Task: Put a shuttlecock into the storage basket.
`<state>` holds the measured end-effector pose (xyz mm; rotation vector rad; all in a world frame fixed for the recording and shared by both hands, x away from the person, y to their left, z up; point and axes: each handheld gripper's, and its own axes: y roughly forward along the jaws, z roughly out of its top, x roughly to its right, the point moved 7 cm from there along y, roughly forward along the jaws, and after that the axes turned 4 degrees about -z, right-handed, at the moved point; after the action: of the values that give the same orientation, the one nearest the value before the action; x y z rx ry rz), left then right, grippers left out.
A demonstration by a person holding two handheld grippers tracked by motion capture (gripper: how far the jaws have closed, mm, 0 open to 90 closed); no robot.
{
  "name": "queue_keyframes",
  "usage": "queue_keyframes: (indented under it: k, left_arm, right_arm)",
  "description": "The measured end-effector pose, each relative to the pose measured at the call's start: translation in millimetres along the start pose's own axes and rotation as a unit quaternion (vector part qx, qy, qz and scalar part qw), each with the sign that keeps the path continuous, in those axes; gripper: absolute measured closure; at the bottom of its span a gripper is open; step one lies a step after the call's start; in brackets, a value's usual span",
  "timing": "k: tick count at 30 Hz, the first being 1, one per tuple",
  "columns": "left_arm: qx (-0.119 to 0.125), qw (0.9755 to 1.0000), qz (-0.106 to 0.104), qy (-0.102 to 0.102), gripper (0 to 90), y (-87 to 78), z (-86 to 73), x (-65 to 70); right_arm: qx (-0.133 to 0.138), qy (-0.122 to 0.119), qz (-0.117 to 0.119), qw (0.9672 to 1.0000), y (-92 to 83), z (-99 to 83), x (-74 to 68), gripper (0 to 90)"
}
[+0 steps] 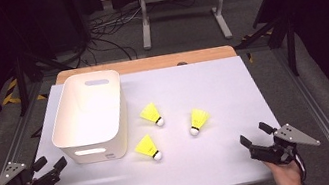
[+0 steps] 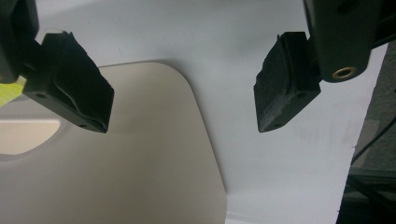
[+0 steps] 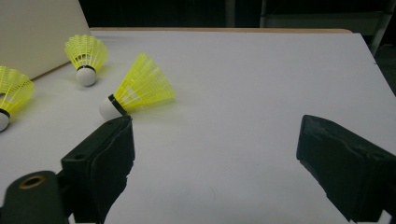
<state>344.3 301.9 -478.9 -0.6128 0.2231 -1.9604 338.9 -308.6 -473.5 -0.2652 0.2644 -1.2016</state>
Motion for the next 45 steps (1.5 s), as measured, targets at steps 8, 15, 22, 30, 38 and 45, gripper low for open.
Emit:
queue_keyframes:
  k: [8,15,22,30,38,45]
  left_arm:
    - [0.011,0.9999,0.005,-0.010,21.0,-3.5,3.3,-2.9]
    - [0.017,0.9997,0.008,-0.012,21.3,-5.8,8.0,-1.5]
    - [0.027,0.9994,0.010,-0.021,22.0,-9.3,16.2,-3.6]
    - [0.026,0.9995,0.014,-0.014,23.5,-11.7,22.2,-3.7]
    - [0.025,0.9994,0.021,-0.010,24.6,-17.5,30.7,-4.6]
    - [0.021,0.9994,0.026,-0.006,25.0,-20.8,38.2,-3.1]
  right_arm:
    - [-0.004,-0.003,0.002,1.0000,0.2,-0.8,-1.1,12.2]
    - [-0.007,-0.004,0.004,1.0000,0.8,-1.7,-2.4,12.2]
    - [-0.008,-0.006,0.006,0.9999,1.5,-1.9,-3.3,12.2]
    - [-0.010,-0.006,0.010,0.9999,1.8,-2.0,-4.1,12.2]
    - [-0.012,-0.006,0.010,0.9999,2.4,-2.3,-4.1,12.1]
    - [-0.013,-0.006,0.008,0.9999,2.5,-2.6,-3.4,12.0]
